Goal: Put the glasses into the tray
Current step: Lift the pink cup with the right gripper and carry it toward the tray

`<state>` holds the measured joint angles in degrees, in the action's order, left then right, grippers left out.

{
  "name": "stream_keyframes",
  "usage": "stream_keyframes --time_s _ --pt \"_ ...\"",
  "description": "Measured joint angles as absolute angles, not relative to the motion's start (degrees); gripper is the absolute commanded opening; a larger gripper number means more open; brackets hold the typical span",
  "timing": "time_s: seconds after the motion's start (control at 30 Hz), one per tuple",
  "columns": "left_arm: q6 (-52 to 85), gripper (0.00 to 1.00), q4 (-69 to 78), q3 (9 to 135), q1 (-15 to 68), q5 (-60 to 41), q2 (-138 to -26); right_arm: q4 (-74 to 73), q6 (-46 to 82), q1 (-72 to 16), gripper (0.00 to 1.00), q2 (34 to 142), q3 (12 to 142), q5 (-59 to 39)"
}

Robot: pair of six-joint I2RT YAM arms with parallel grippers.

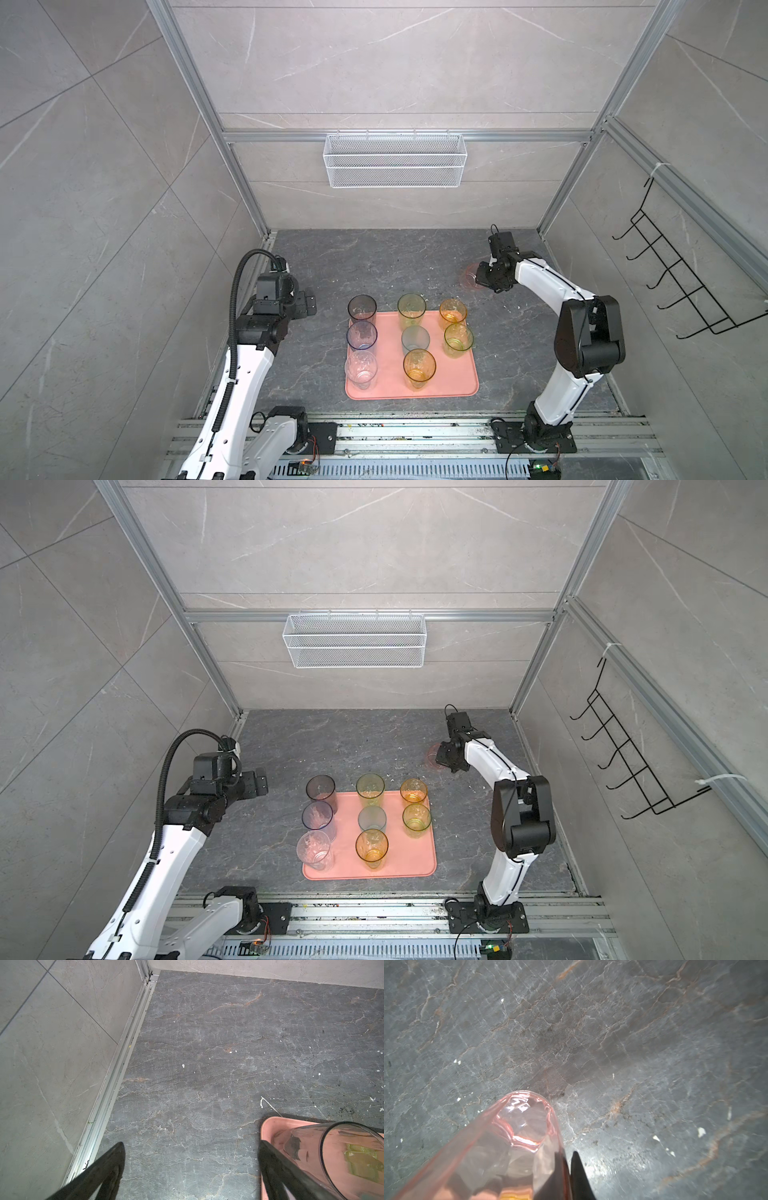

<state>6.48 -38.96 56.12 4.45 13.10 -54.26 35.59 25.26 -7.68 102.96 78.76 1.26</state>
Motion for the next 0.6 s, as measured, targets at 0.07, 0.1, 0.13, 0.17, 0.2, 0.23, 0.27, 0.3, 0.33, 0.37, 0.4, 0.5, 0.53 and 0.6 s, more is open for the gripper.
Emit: stream_keyframes --time_s 0.07,0.1,0.13,0.17,0.2,0.23,0.27,0.3,0.33,0.37,0.4,0.5,0.53,0.6 --pt "6.5 0.99 -39.0 56.1 4.4 13.0 -54.2 36.8 24.7 -7.7 0.0 101.9 78.8 1.2" --pt "6.5 0.99 -39.0 56.1 4.4 12.9 -54.2 37.5 24.4 -7.7 0.0 101.5 78.9 1.2" --pt "6.5 1.0 -38.9 56.1 4.4 12.9 -54.2 38.1 24.2 -7.7 0.0 101.1 79.0 1.2" --pt "6.5 0.99 -39.0 56.1 4.4 12.9 -54.2 38.8 23.9 -7.7 0.0 100.8 79.0 1.2" --pt "6.5 0.99 -39.0 56.1 4.4 12.9 -54.2 39.4 23.8 -7.7 0.0 100.5 79.0 1.2" --pt "6.5 0.99 -39.0 56.1 4.4 12.9 -54.1 40.1 23.6 -7.7 0.0 100.2 79.0 1.2" --pt "6.5 1.0 -39.0 56.1 4.4 12.8 -54.0 40.9 23.2 -7.7 0.0 99.8 79.0 1.1" --pt "6.5 1.0 -39.0 56.1 4.4 12.8 -53.9 41.4 23.0 -7.7 0.0 99.4 79.0 1.1" --pt "6.5 1.0 -39.0 56.1 4.4 12.8 -53.8 42.2 22.8 -7.7 0.0 98.9 79.0 1.0" --pt "6.6 1.0 -39.0 56.1 4.4 12.7 -53.8 43.0 22.6 -7.7 0.0 98.3 79.0 1.0" --pt "6.7 1.0 -39.0 56.1 4.4 12.6 -53.7 43.5 22.4 -7.7 0.0 97.7 79.0 1.0" --pt "7.0 1.0 -39.2 56.1 4.4 11.7 -54.1 45.5 21.7 -7.7 0.0 95.1 79.0 0.8" --pt "7.1 1.0 -39.4 56.3 4.4 11.6 -54.5 46.2 21.3 -7.7 0.0 94.1 79.0 0.7" --pt "7.5 1.0 -40.0 56.6 4.4 11.4 -55.4 47.6 20.9 -7.7 0.0 92.2 79.0 0.6"
